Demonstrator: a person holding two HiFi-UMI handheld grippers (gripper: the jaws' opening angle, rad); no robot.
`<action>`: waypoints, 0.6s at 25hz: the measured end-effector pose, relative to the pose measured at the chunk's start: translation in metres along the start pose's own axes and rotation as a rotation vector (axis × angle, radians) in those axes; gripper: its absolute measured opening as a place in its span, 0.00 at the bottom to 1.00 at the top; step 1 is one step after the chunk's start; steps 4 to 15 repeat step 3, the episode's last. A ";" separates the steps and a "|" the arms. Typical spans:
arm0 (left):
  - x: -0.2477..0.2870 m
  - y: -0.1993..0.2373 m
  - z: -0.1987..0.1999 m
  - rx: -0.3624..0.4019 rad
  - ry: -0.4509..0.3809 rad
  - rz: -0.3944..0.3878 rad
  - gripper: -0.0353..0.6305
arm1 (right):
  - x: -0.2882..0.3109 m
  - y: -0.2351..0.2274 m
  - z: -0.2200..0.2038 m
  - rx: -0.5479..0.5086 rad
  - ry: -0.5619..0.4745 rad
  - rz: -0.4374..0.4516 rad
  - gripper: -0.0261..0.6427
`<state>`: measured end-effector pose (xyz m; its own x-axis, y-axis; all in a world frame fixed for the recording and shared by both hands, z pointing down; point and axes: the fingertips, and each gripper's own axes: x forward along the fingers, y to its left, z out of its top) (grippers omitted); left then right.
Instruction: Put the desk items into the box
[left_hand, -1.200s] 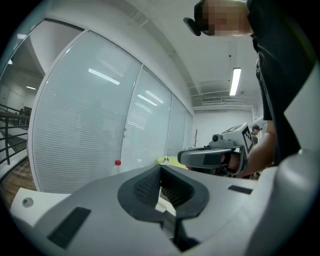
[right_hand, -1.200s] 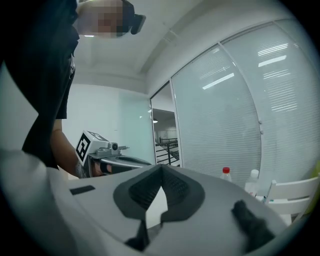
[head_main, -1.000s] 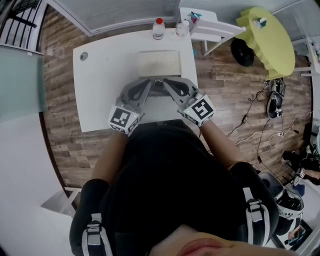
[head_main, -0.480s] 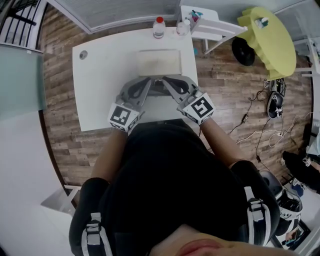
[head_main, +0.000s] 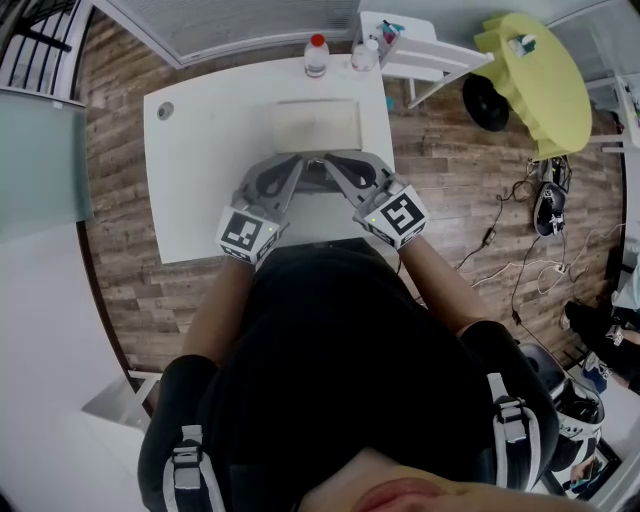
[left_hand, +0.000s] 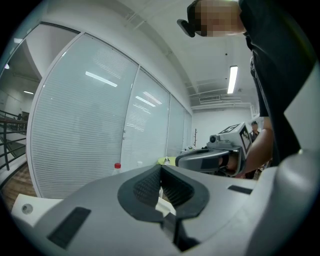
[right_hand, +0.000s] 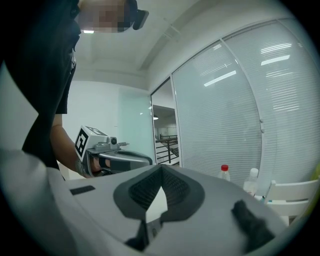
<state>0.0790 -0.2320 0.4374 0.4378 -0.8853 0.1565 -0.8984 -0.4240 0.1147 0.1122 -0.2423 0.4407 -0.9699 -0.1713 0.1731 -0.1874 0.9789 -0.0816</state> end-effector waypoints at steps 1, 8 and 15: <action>0.001 0.000 -0.001 0.000 0.000 0.000 0.07 | -0.001 -0.001 -0.002 -0.001 0.008 0.001 0.06; 0.002 -0.001 -0.002 0.001 0.000 0.000 0.07 | -0.002 -0.002 -0.004 0.000 0.016 0.001 0.06; 0.002 -0.001 -0.002 0.001 0.000 0.000 0.07 | -0.002 -0.002 -0.004 0.000 0.016 0.001 0.06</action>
